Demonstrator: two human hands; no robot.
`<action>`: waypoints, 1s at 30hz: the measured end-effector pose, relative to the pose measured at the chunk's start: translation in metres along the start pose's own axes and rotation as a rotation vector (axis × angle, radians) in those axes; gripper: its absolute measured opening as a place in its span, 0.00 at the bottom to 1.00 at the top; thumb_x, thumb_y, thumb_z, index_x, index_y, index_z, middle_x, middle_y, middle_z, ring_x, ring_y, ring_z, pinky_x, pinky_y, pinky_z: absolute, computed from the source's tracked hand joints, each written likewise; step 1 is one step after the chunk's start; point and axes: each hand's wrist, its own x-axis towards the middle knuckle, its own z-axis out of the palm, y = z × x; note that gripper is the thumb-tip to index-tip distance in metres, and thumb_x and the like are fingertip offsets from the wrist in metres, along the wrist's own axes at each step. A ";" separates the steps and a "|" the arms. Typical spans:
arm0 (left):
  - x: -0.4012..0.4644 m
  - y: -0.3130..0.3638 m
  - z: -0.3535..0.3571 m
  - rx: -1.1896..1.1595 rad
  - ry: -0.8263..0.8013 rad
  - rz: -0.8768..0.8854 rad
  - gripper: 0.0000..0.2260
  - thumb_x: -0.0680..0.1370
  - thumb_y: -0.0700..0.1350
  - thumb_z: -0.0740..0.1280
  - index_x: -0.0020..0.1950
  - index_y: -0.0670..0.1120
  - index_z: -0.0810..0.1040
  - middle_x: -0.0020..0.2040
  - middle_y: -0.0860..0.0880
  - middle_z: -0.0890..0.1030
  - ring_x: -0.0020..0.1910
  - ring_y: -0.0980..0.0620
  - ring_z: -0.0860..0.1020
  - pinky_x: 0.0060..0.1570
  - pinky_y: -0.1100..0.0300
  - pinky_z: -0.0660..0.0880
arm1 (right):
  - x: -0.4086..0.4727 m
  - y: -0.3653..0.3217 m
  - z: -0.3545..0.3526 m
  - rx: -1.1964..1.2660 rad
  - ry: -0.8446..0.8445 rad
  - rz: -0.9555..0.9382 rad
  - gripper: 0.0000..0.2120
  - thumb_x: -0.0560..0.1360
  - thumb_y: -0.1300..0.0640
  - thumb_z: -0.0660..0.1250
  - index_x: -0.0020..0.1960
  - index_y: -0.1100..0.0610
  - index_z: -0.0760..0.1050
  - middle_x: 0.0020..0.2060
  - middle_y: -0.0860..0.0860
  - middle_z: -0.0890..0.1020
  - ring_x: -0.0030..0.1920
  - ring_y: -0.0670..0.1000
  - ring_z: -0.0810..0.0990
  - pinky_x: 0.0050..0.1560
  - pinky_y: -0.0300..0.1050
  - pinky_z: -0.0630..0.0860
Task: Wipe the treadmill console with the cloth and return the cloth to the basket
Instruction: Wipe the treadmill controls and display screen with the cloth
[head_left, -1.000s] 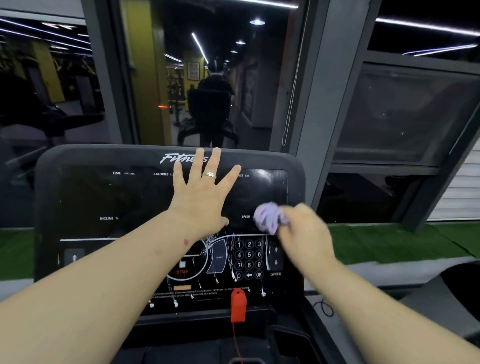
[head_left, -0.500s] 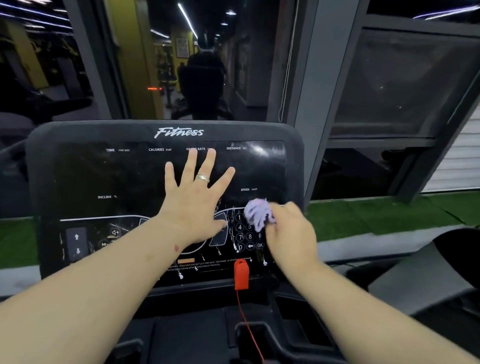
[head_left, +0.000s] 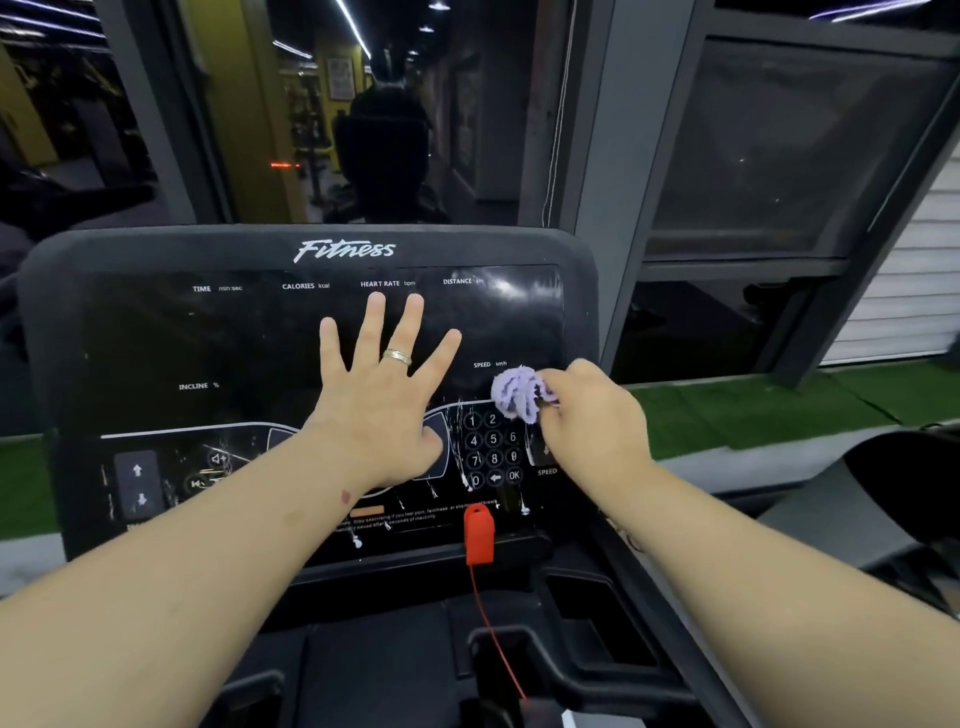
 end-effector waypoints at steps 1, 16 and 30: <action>0.000 0.000 0.000 -0.001 0.001 -0.004 0.46 0.74 0.61 0.62 0.81 0.60 0.33 0.80 0.44 0.28 0.77 0.35 0.27 0.73 0.26 0.37 | -0.001 -0.005 0.001 0.024 0.045 0.039 0.04 0.71 0.62 0.66 0.39 0.54 0.75 0.35 0.48 0.68 0.30 0.55 0.69 0.28 0.43 0.59; -0.002 0.001 -0.002 0.001 -0.030 -0.008 0.47 0.73 0.56 0.64 0.81 0.60 0.33 0.79 0.44 0.26 0.76 0.35 0.25 0.72 0.26 0.36 | -0.031 -0.025 0.007 -0.048 -0.090 -0.052 0.07 0.68 0.65 0.69 0.39 0.54 0.76 0.36 0.50 0.69 0.30 0.57 0.74 0.29 0.43 0.61; 0.000 0.000 -0.001 0.018 -0.061 0.005 0.51 0.72 0.58 0.66 0.80 0.60 0.29 0.78 0.44 0.23 0.75 0.34 0.23 0.72 0.25 0.36 | 0.010 -0.013 -0.005 -0.027 0.000 -0.013 0.07 0.73 0.62 0.65 0.38 0.53 0.74 0.36 0.48 0.67 0.32 0.54 0.70 0.30 0.44 0.62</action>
